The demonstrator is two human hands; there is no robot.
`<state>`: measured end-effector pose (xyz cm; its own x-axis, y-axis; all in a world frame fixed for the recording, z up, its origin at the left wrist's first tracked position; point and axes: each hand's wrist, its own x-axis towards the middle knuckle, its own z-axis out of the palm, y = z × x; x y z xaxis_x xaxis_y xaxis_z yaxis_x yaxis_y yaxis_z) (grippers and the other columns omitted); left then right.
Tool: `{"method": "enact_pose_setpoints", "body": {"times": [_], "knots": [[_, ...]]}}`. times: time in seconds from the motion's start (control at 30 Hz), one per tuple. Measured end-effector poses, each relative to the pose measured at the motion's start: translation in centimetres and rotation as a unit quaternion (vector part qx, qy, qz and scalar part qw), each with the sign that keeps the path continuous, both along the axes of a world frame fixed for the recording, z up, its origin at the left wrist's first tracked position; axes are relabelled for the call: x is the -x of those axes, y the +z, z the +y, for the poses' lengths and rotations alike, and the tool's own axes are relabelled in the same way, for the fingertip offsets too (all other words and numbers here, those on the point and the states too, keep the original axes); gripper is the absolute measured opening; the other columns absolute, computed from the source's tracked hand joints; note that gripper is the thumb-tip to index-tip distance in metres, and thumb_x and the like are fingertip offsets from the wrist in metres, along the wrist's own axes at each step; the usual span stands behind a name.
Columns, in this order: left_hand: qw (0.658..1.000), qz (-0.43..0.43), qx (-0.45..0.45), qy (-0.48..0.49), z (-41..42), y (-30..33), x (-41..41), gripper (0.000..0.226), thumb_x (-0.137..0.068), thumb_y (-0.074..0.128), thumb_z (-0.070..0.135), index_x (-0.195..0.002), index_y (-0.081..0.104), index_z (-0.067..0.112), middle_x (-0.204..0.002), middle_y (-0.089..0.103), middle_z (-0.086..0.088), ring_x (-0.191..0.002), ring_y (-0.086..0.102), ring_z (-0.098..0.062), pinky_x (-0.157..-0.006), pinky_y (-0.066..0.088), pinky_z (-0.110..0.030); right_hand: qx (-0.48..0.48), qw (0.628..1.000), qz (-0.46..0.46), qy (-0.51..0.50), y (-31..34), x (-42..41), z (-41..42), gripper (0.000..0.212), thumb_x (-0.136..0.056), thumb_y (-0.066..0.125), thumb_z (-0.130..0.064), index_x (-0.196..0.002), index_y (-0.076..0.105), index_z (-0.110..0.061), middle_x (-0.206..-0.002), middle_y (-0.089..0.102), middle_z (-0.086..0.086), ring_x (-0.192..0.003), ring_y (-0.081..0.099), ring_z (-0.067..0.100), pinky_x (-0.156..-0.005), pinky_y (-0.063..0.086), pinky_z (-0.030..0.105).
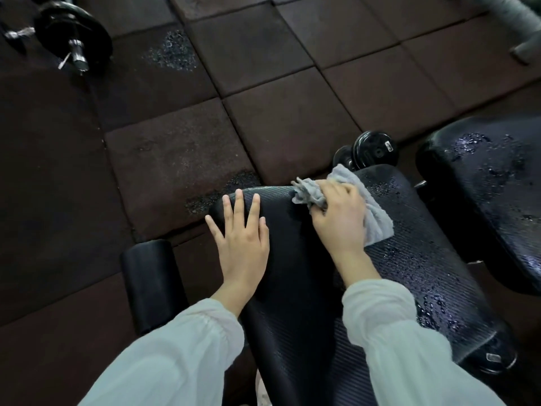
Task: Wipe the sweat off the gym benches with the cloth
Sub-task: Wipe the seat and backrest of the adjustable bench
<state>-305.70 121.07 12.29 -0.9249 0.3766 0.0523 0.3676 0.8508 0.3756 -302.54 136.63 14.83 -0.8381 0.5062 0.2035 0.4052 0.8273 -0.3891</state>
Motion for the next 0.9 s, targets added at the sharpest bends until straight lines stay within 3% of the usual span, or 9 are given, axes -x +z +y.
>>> {"method": "enact_pose_setpoints", "body": {"times": [0.17, 0.27, 0.43, 0.57, 0.63, 0.73, 0.8, 0.9], "knots": [[0.992, 0.058, 0.008, -0.108, 0.9, 0.7, 0.3, 0.048, -0.091, 0.034, 0.029, -0.130, 0.052, 0.008, -0.138, 0.047, -0.015, -0.129, 0.041, -0.036, -0.102, 0.028, -0.058, 0.026, 0.992, 0.009, 0.125, 0.3, -6.3, -0.8, 0.044, -0.063, 0.065, -0.010, -0.107, 0.065, -0.009, -0.107, 0.067, 0.002, -0.097, 0.052, 0.017, -0.085, 0.042, 0.035], [0.988, 0.042, 0.016, -0.146, 2.2, 1.0, -0.1, 0.049, -0.090, 0.034, 0.032, -0.128, 0.054, 0.008, -0.137, 0.049, -0.014, -0.128, 0.044, -0.035, -0.100, 0.031, -0.058, 0.015, 0.998, 0.009, 0.062, 0.1, -9.1, 0.9, 0.039, -0.070, 0.059, -0.018, -0.107, 0.065, -0.008, -0.106, 0.067, 0.002, -0.096, 0.052, 0.017, -0.085, 0.037, 0.029], [0.988, 0.046, 0.042, -0.143, 2.6, 0.5, -0.3, 0.050, -0.091, 0.033, 0.035, -0.129, 0.055, 0.012, -0.137, 0.050, -0.011, -0.128, 0.044, -0.032, -0.101, 0.030, -0.059, 0.030, 0.997, -0.004, -0.068, -0.3, -3.7, 4.3, 0.040, -0.069, 0.052, -0.020, -0.106, 0.066, -0.009, -0.101, 0.068, 0.008, -0.096, 0.055, 0.034, -0.085, 0.038, 0.039], [0.989, 0.046, 0.031, -0.136, 2.5, 0.2, -0.4, 0.050, -0.091, 0.032, 0.036, -0.132, 0.052, 0.014, -0.140, 0.046, -0.009, -0.132, 0.039, -0.029, -0.105, 0.025, -0.056, 0.015, 1.000, 0.010, 0.025, -0.2, -0.2, 2.9, 0.038, -0.066, 0.055, -0.018, -0.100, 0.068, -0.008, -0.097, 0.069, 0.007, -0.090, 0.057, 0.032, -0.082, 0.039, 0.037], [0.990, 0.045, 0.027, -0.130, 2.5, 0.1, -0.4, 0.050, -0.091, 0.033, 0.036, -0.132, 0.052, 0.014, -0.140, 0.046, -0.009, -0.132, 0.039, -0.028, -0.105, 0.025, -0.055, 0.028, 0.993, 0.008, 0.112, -0.1, -1.5, 2.4, 0.040, -0.065, 0.056, -0.018, -0.103, 0.067, -0.009, -0.100, 0.068, 0.004, -0.092, 0.056, 0.028, -0.082, 0.044, 0.038], [0.990, 0.051, 0.031, -0.129, 2.5, 0.2, -0.5, 0.050, -0.091, 0.033, 0.037, -0.131, 0.052, 0.015, -0.140, 0.047, -0.008, -0.131, 0.041, -0.029, -0.104, 0.026, -0.055, 0.032, 0.980, 0.020, 0.197, -0.1, -4.8, 3.9, 0.041, -0.070, 0.054, -0.025, -0.106, 0.067, -0.011, -0.106, 0.067, 0.001, -0.098, 0.052, 0.017, -0.086, 0.039, 0.031], [0.991, 0.049, 0.028, -0.124, 2.6, 0.3, -0.5, 0.050, -0.091, 0.033, 0.037, -0.132, 0.052, 0.015, -0.140, 0.046, -0.008, -0.132, 0.040, -0.028, -0.106, 0.025, -0.054, 0.036, 0.983, 0.023, 0.179, 0.0, -4.8, 5.5, 0.041, -0.073, 0.053, -0.027, -0.107, 0.067, -0.011, -0.104, 0.068, 0.002, -0.099, 0.052, 0.016, -0.086, 0.039, 0.031], [0.991, 0.044, 0.031, -0.123, 2.6, 0.3, -0.5, 0.050, -0.091, 0.033, 0.037, -0.132, 0.051, 0.016, -0.141, 0.045, -0.007, -0.132, 0.039, -0.027, -0.106, 0.023, -0.054, 0.053, 0.995, 0.021, 0.077, -0.1, -2.3, 6.3, 0.043, -0.071, 0.058, -0.020, -0.111, 0.064, -0.010, -0.104, 0.068, 0.004, -0.098, 0.055, 0.026, -0.088, 0.036, 0.032]]}}
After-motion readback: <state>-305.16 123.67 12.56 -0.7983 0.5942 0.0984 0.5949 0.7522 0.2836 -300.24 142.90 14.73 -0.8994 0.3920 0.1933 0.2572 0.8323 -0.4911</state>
